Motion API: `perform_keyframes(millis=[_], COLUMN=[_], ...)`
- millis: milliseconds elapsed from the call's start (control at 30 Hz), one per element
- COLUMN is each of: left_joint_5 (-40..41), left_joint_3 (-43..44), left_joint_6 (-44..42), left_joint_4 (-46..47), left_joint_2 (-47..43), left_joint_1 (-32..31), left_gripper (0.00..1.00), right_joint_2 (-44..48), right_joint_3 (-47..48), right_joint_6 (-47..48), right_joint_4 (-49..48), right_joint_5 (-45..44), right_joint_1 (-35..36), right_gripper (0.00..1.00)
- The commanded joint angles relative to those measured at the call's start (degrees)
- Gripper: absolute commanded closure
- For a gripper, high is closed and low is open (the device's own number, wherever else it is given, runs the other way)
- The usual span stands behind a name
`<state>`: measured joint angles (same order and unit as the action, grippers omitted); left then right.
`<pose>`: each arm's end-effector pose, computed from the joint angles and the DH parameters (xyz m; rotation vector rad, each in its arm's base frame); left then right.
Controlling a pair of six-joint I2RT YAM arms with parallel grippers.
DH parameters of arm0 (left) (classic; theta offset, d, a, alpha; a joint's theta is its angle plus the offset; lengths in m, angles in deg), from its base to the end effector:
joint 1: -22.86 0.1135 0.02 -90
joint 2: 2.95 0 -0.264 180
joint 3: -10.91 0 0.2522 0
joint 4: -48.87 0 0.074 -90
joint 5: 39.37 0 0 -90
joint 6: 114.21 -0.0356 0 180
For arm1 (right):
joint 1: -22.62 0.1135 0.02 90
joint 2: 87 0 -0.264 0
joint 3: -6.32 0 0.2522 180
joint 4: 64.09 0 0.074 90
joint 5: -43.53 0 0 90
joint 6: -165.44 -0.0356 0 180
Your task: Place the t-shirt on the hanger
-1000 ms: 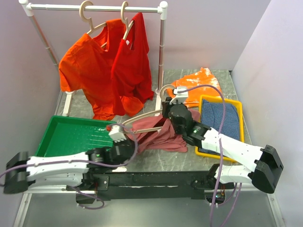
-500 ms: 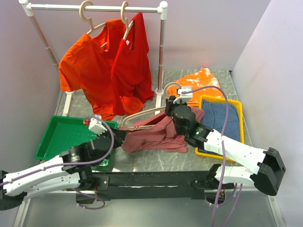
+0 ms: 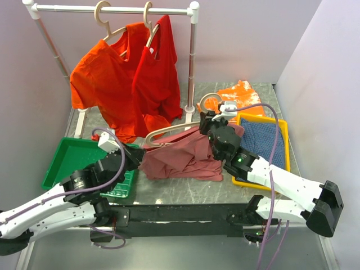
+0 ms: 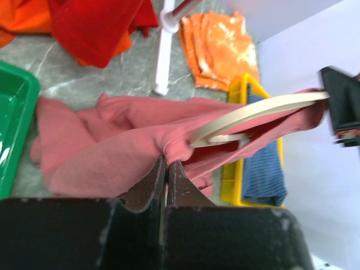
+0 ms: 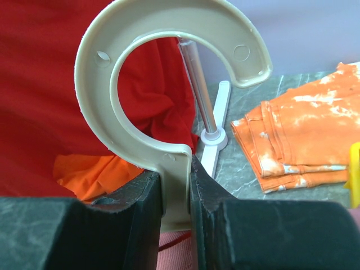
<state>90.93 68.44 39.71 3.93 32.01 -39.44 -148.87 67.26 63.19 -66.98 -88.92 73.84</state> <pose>0.0808 -0.1045 0.3231 -0.4921 1.8865 -0.8168 0.1740 0.1782 0.3457 0.0653 1.5523 0.3085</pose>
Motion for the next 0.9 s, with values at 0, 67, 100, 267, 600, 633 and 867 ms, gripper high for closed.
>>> perform_keyframes(millis=[0,67,100,267,600,633,867], left_joint_5=[-1.62,-2.41,-3.2,-10.66,-24.61,-25.78,-34.75], left_joint_3=[-2.11,-1.5,-1.23,0.09,15.44,17.82,34.52], left_joint_6=[-0.73,-2.39,-3.18,-8.28,-27.4,-29.53,-36.85], left_joint_4=[1.12,1.12,1.56,4.72,8.68,7.46,3.49], left_joint_2=[-1.3,-0.25,0.1,3.17,9.15,10.81,26.19], left_joint_1=[1.39,3.06,3.85,10.09,14.49,14.58,14.49], left_gripper=[0.99,0.99,0.99,0.99,0.99,0.99,0.99], right_joint_2=[0.96,1.13,1.31,1.13,-4.4,-5.27,-8.45], right_joint_3=[-0.33,-1.29,-1.65,-1.91,4.14,4.85,13.54], right_joint_6=[2.85,2.93,2.93,3.46,6.36,8.28,14.27], right_joint_4=[-0.23,-0.67,-1.02,-1.02,0.56,-0.66,-3.57], right_joint_5=[-2.1,-2.19,-1.93,-2.19,-7.55,-8.25,-10.11], right_joint_1=[0.11,0.02,0.02,0.02,0.02,0.02,0.28], right_gripper=[1.0,1.0,1.0,1.0,1.0,1.0,1.0])
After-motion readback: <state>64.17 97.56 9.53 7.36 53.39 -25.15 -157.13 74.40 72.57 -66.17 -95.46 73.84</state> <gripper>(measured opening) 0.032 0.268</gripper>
